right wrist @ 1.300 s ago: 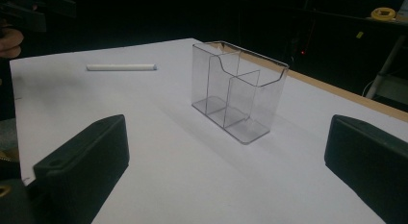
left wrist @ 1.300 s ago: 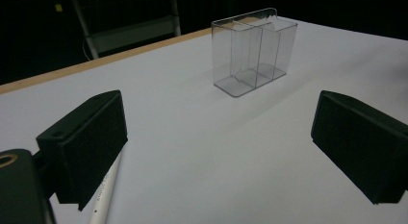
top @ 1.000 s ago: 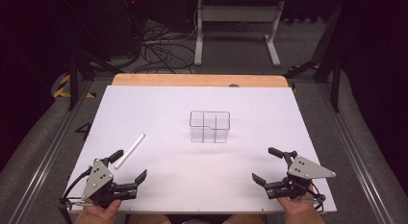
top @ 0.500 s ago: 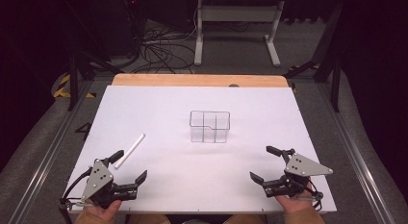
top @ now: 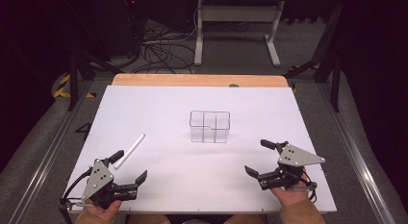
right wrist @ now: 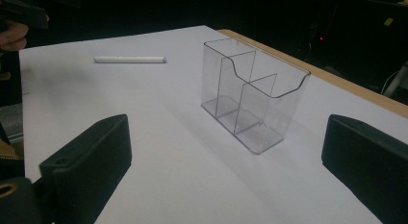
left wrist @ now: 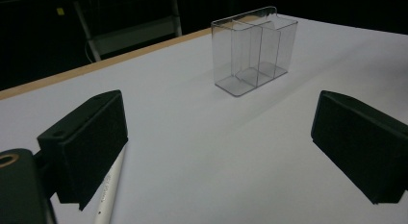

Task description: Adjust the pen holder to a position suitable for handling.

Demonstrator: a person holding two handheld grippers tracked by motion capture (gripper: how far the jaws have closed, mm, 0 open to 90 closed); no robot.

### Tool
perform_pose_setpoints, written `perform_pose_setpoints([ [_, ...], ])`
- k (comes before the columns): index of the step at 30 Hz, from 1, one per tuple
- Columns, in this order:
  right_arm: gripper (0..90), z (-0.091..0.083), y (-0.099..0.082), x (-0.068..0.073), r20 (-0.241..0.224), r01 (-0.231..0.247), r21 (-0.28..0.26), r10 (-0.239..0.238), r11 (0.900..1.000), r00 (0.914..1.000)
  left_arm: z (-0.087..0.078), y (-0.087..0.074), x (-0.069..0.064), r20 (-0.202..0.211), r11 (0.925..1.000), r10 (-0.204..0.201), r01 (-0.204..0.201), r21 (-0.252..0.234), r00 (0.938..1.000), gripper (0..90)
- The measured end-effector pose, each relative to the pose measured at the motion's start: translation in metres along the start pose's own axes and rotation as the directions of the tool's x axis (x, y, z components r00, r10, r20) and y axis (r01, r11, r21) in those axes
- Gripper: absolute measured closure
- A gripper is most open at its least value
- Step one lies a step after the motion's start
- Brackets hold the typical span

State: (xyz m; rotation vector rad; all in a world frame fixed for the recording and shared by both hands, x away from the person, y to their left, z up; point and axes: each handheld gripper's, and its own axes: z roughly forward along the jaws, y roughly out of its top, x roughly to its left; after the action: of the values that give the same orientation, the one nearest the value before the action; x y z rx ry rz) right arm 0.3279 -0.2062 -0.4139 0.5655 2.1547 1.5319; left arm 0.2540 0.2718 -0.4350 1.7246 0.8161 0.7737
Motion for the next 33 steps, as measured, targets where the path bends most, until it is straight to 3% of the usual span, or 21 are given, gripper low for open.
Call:
perform_pose_setpoints([
  [19, 3.8, 0.021, 0.019, -0.008, -0.034, 0.023, 0.037, -0.022, 0.9991, 0.9992, 0.001, -0.001, 0.0, 0.003, 1.0, -0.007, 0.007, 0.005, 1.0, 6.9],
  [24, 3.9, 0.023, 0.021, -0.006, -0.036, 0.056, 0.048, -0.054, 0.9973, 0.9979, 0.001, -0.001, 0.001, 0.003, 1.0, -0.005, 0.005, 0.007, 1.0, 6.9],
  [29, 5.9, 0.025, 0.035, -0.01, -0.078, 0.1, 0.082, -0.094, 0.9916, 0.9925, 0.001, -0.001, 0.001, 0.003, 1.0, -0.006, 0.006, 0.008, 1.0, 7.1],
  [33, 8.6, 0.029, 0.041, -0.013, -0.11, 0.094, 0.103, -0.082, 0.9903, 0.9905, 0.001, -0.001, 0.001, 0.001, 0.9999, -0.002, 0.002, 0.011, 1.0, 7.1],
])
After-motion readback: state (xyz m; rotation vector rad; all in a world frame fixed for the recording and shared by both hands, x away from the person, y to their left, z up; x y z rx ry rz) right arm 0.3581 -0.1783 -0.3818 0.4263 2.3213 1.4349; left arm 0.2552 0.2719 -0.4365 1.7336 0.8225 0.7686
